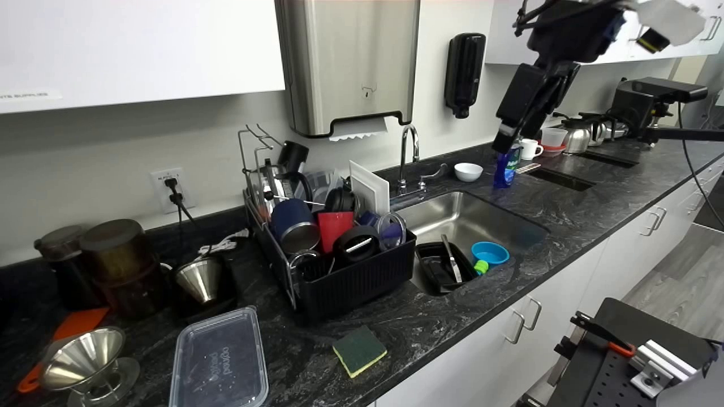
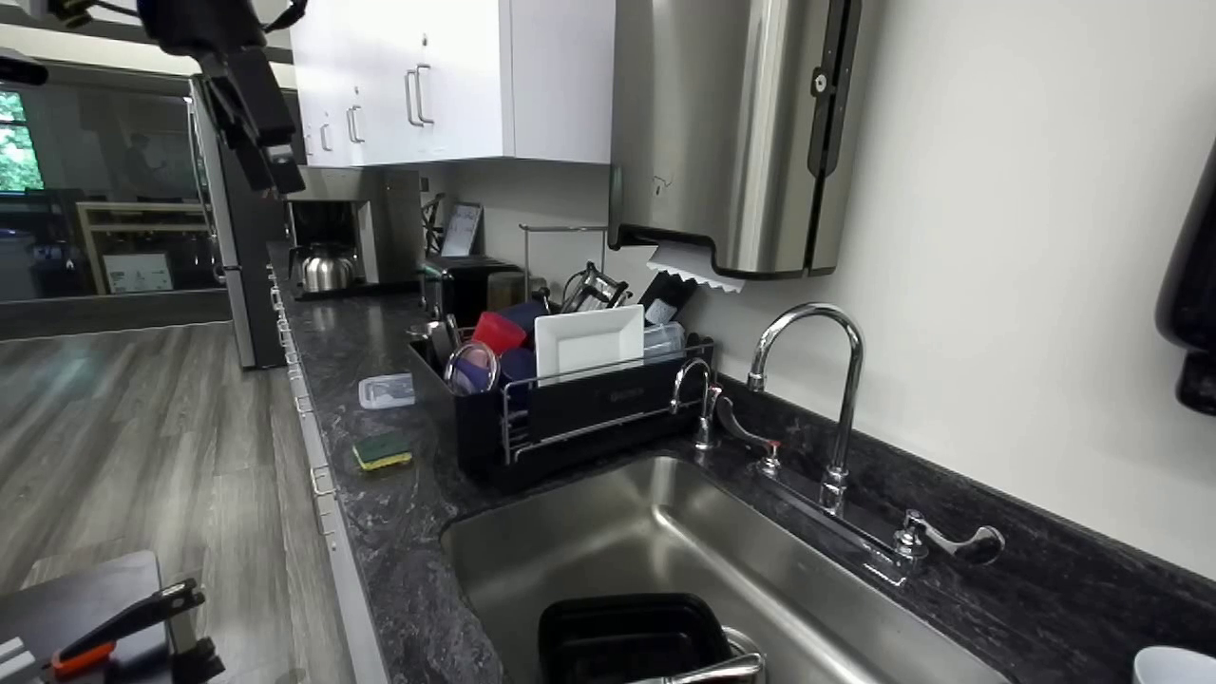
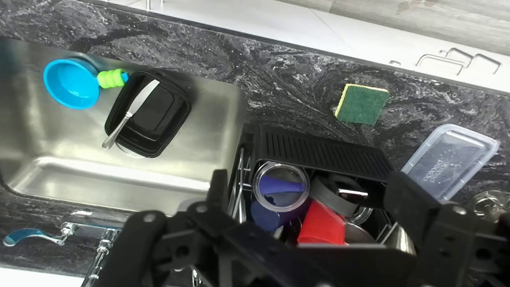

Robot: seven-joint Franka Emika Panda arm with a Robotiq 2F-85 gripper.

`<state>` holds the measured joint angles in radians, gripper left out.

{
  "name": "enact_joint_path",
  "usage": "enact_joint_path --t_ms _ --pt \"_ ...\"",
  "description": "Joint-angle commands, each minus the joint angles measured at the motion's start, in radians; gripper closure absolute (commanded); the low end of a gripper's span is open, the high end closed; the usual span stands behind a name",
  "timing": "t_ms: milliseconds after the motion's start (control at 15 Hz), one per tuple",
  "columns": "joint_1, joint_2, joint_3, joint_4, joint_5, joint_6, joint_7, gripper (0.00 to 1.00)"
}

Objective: Put the knife in the sink on the dish rack

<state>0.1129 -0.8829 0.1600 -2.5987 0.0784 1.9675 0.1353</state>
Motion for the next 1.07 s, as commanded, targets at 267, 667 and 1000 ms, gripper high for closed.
enact_joint_path --t_ms 267,667,1000 --pt "-0.045 0.204 -0.026 -0.011 -0.021 0.141 0.013 0.00" --pt "-0.103 0.363 -0.070 -0.018 -0.038 0.221 0.023 0.00" --pt "-0.158 0.534 -0.104 -0.015 -0.075 0.322 0.042 0.00"
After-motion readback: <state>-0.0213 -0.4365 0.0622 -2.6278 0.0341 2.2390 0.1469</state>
